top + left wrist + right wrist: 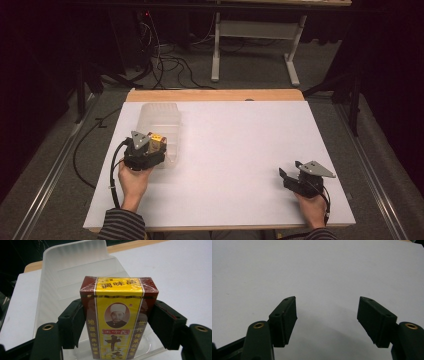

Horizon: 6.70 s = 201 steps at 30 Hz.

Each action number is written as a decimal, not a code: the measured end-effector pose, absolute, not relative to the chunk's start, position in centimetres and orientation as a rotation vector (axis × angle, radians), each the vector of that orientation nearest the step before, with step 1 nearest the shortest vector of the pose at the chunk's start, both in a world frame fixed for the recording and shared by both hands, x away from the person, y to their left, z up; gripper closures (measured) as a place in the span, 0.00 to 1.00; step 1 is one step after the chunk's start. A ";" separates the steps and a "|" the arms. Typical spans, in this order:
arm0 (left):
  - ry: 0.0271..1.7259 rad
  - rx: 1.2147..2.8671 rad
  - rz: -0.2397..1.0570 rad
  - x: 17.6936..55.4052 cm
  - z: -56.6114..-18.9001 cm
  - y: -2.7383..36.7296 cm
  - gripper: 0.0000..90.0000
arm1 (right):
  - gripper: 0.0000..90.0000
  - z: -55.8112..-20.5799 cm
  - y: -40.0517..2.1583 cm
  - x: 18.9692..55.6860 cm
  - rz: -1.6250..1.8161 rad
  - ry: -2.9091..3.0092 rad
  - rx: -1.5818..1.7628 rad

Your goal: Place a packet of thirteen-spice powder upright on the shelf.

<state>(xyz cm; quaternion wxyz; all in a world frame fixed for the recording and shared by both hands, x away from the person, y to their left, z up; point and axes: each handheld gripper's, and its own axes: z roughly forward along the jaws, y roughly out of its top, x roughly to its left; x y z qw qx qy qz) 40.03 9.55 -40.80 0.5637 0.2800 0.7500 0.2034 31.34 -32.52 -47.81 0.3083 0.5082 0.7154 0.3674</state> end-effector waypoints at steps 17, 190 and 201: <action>1.810 0.621 0.437 39.5 -40.6 10.3 0.33 | 0.36 -47.8 -32.4 31.4 0.963 1.898 1.347; 1.691 0.874 0.231 35.7 -47.4 -3.4 0.29 | 0.36 -47.8 -32.5 31.4 0.966 1.898 1.348; 1.685 0.874 0.259 35.9 -47.8 -3.7 0.28 | 0.36 -47.8 -32.5 31.4 0.963 1.901 1.348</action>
